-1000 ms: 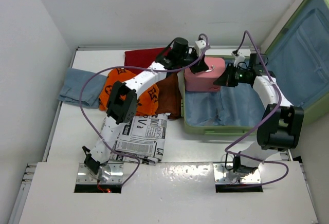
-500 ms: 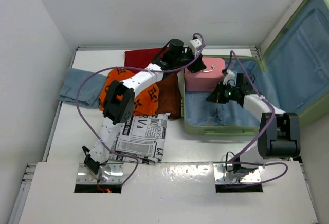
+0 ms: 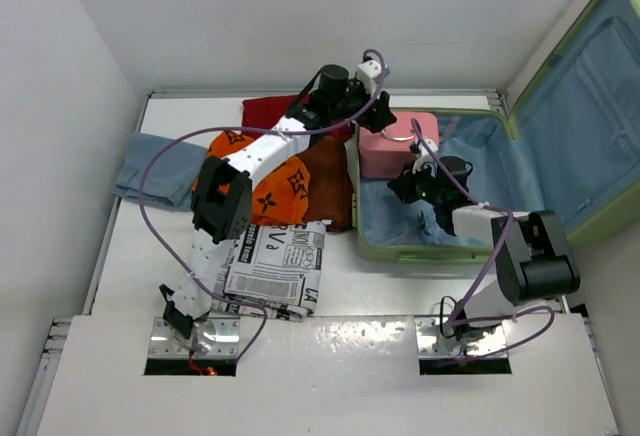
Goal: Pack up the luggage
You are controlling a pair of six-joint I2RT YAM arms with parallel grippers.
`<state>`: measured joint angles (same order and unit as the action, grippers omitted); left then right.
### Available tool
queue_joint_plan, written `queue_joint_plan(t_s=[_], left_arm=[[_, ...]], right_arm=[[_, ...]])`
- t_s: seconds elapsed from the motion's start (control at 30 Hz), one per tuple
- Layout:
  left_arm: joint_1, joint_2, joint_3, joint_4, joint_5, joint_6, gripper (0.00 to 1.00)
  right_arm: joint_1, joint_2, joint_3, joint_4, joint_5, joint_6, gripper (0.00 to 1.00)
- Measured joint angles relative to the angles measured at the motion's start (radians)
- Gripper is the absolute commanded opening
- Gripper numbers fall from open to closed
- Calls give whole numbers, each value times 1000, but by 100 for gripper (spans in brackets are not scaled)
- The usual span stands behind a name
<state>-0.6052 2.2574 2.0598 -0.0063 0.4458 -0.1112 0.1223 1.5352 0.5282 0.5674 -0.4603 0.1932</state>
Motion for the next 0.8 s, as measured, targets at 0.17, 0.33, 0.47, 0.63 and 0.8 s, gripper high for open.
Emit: queue_joint_plan(t_s=[0.17,0.33,0.47,0.63,0.8], left_arm=[[48,-3,0,-1,-6,-53,68],[103,-3,0,2,-2,-109,68],[138,-3,0,3,-1,-134,68],[168,-3,0,5,-1,-151,69],[182,-3,0,3,-4,-160,71]], right_arm=[[5,56,0,89,59,-80,0],[5,135,14,134,94,-129,0],[5,192,66,138,123,-140,0],[5,244,148,108,151,-139,0],[7,248,165,89,164,-132,2]])
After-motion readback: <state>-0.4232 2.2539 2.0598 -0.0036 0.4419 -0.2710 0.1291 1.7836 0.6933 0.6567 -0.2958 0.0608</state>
